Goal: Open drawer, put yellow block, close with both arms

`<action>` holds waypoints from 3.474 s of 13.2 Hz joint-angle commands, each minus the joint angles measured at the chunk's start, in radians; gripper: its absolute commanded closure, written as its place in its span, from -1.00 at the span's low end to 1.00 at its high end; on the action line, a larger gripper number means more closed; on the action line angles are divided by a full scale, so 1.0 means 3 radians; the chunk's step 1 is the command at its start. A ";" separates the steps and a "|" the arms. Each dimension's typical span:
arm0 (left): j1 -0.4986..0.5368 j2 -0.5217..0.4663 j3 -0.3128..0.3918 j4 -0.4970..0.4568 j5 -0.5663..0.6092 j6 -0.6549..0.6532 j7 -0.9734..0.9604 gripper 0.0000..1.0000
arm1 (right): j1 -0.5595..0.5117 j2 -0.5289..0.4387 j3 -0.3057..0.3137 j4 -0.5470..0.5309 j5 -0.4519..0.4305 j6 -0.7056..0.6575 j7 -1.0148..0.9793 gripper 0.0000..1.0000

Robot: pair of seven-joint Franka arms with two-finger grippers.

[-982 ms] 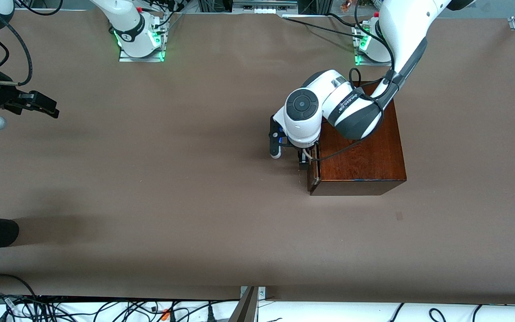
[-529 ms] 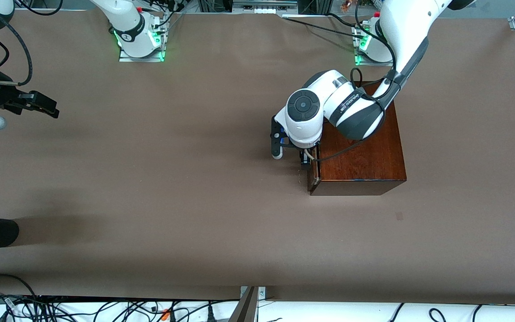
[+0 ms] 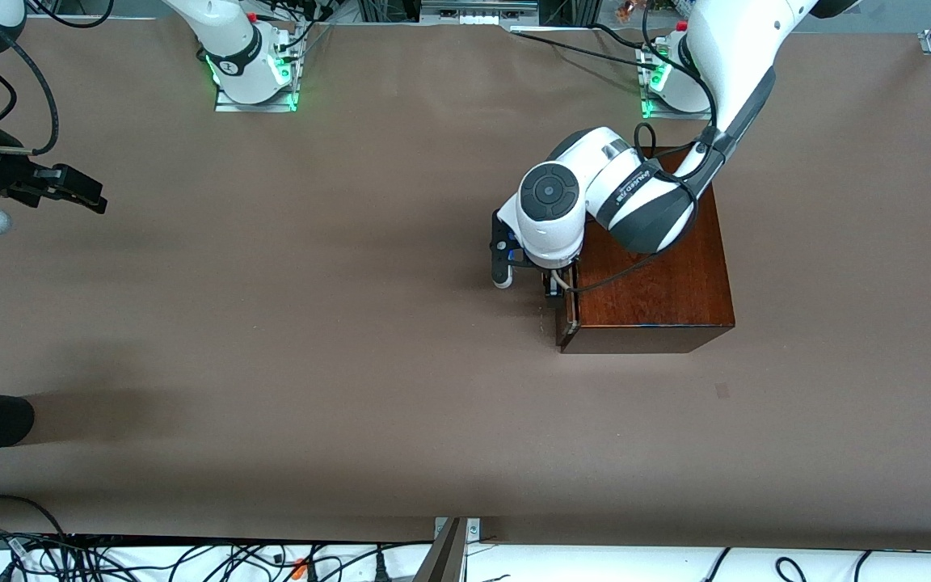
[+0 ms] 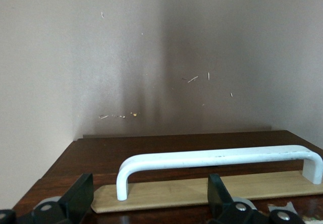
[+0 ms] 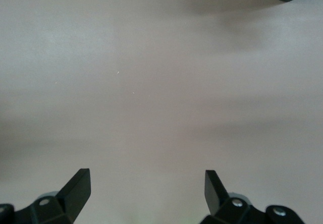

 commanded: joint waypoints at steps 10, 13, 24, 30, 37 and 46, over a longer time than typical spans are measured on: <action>0.0003 -0.0047 0.0006 0.0083 0.0056 -0.0180 0.0053 -1.00 | -0.0058 0.0028 0.0054 0.0060 -0.0004 -0.0027 0.0007 -1.00; 0.0003 -0.0052 0.0006 0.0114 0.0061 -0.0277 0.0053 -1.00 | -0.0053 0.0038 0.0054 0.0060 -0.0004 -0.0027 0.0007 -1.00; 0.0008 -0.0506 -0.0029 0.0293 -0.0670 -0.0649 -0.0956 -1.00 | -0.0053 0.0038 0.0054 0.0065 -0.0004 -0.0027 0.0012 -1.00; 0.0335 -0.1003 0.0011 0.0619 -0.0660 -0.1497 -0.1967 -1.00 | -0.0053 0.0038 0.0059 0.0060 -0.0004 -0.0027 0.0012 -1.00; 0.0514 -0.1923 0.1135 -0.0105 -0.1380 -0.1203 -0.1982 -1.00 | -0.0053 0.0038 0.0054 0.0065 -0.0004 -0.0027 0.0027 -1.00; 0.0556 -0.2312 0.1729 -0.0443 -0.1356 -0.0968 -0.2847 -1.00 | -0.0053 0.0033 0.0054 0.0076 -0.0004 -0.0027 0.0002 -1.00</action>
